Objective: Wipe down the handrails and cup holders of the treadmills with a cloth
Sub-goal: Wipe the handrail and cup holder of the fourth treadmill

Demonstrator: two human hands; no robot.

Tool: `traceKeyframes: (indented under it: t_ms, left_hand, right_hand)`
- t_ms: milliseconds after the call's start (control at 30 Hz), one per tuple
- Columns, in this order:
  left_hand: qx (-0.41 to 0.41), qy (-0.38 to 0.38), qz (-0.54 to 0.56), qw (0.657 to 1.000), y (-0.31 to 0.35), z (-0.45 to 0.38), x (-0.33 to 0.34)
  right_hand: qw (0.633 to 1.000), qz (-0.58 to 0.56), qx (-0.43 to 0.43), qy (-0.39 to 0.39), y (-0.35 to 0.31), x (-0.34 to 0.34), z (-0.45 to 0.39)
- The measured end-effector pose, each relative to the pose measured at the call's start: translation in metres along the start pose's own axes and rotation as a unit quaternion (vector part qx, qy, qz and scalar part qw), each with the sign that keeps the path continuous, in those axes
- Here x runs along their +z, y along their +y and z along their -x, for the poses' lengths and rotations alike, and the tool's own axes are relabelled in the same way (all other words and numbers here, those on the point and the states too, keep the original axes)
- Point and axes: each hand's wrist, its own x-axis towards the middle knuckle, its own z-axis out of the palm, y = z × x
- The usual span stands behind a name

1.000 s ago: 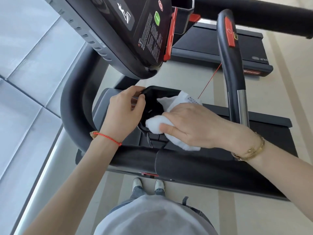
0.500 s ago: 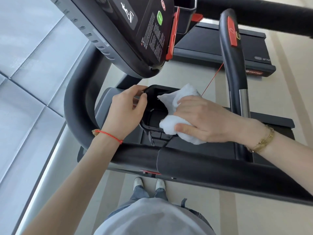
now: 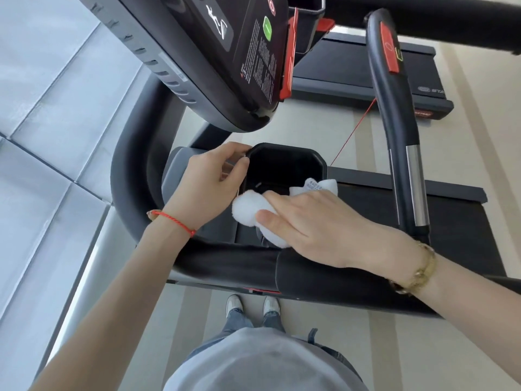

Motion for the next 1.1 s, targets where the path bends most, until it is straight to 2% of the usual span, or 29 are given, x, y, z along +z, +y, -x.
traceKeyframes:
  t_ms: [133,267,533,700,833,967,1100]
  left_hand:
    - [0.011,0.014,0.012,1.000,-0.004,0.002,0.001]
    - [0.022,0.023,0.013,0.999,-0.003,0.001,0.002]
    - [0.028,0.025,0.008,0.999,-0.004,0.000,0.005]
    - [0.027,0.029,0.006,0.999,-0.005,0.001,0.004]
    - [0.015,0.023,0.002,1.000,-0.004,0.001,0.005]
    - [0.013,0.024,0.004,1.000,-0.002,0.003,0.005]
    - [0.007,0.021,0.002,1.000,0.000,0.003,0.005]
  right_hand:
    - [0.998,0.031,-0.059,-0.023,0.016,-0.015,0.021]
    - [0.994,0.066,-0.076,-0.034,0.021,-0.015,0.016]
    - [0.997,0.062,-0.008,0.046,-0.002,0.011,-0.007]
    - [0.991,0.046,-0.053,0.111,0.022,0.007,0.018]
    - [0.992,0.069,-0.069,0.084,0.033,0.001,0.018]
    - [0.996,0.090,-0.001,0.027,0.013,0.006,-0.010]
    - [0.996,0.071,-0.009,0.053,0.011,0.011,0.000]
